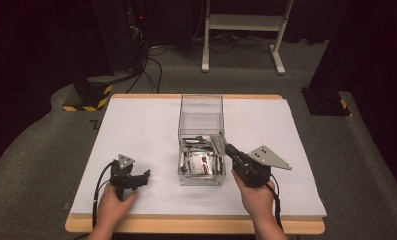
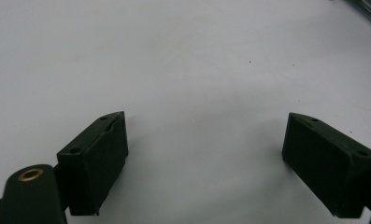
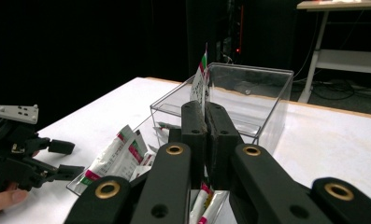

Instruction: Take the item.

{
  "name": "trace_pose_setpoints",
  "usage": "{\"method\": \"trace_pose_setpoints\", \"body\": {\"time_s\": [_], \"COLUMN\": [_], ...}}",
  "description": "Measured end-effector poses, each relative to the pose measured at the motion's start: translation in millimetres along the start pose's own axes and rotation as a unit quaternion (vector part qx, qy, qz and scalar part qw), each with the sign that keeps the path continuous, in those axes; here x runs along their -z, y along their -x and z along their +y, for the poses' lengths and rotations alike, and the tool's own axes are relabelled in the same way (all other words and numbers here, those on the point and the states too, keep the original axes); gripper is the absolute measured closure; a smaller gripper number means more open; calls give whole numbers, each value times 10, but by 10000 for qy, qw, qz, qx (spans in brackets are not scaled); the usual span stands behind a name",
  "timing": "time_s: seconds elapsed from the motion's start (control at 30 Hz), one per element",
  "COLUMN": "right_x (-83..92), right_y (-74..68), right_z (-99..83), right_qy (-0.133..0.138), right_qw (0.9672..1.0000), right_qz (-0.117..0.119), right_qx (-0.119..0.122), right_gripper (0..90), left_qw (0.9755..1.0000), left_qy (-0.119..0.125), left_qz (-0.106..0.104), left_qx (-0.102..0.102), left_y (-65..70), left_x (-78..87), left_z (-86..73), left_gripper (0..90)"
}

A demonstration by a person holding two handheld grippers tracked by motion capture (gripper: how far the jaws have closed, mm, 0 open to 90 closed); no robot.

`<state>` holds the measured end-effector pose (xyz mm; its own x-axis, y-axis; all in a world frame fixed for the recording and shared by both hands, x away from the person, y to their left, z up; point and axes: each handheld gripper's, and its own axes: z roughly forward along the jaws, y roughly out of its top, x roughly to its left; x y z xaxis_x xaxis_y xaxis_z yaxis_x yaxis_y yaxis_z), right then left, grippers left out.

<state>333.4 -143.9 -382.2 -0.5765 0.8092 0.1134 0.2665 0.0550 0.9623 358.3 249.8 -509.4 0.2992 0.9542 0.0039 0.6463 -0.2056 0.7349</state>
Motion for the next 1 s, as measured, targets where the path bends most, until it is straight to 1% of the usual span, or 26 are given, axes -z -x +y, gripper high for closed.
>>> {"method": "trace_pose_setpoints", "body": {"time_s": [0.17,0.33,0.43,0.47,0.57,0.83,1.0], "right_x": [44,65,71,74,71,32,11], "right_y": [45,106,159,200,242,427,519], "right_z": [31,46,49,54,61,54,48], "right_qy": [89,117,131,154,175,138,122], "right_qw": [9999,9998,9996,9994,9992,9979,9970], "right_qz": [-73,-174,-242,-290,-341,-621,-752], "right_qx": [-11,-24,-69,-74,-109,-132,-123], "right_gripper": [880,880,879,879,879,879,880], "left_qw": [10000,10000,10000,10000,10000,10000,10000], "left_qy": [1,2,-1,1,1,1,1], "left_qz": [0,0,0,-2,-2,-3,-2], "left_qx": [1,2,-3,1,1,2,2], "left_y": [0,0,-1,-1,-1,-1,-2], "left_x": [0,0,0,-1,-1,-1,-1], "left_z": [0,0,0,0,0,0,0], "left_gripper": [145,144,144,144,144,144,144]}}
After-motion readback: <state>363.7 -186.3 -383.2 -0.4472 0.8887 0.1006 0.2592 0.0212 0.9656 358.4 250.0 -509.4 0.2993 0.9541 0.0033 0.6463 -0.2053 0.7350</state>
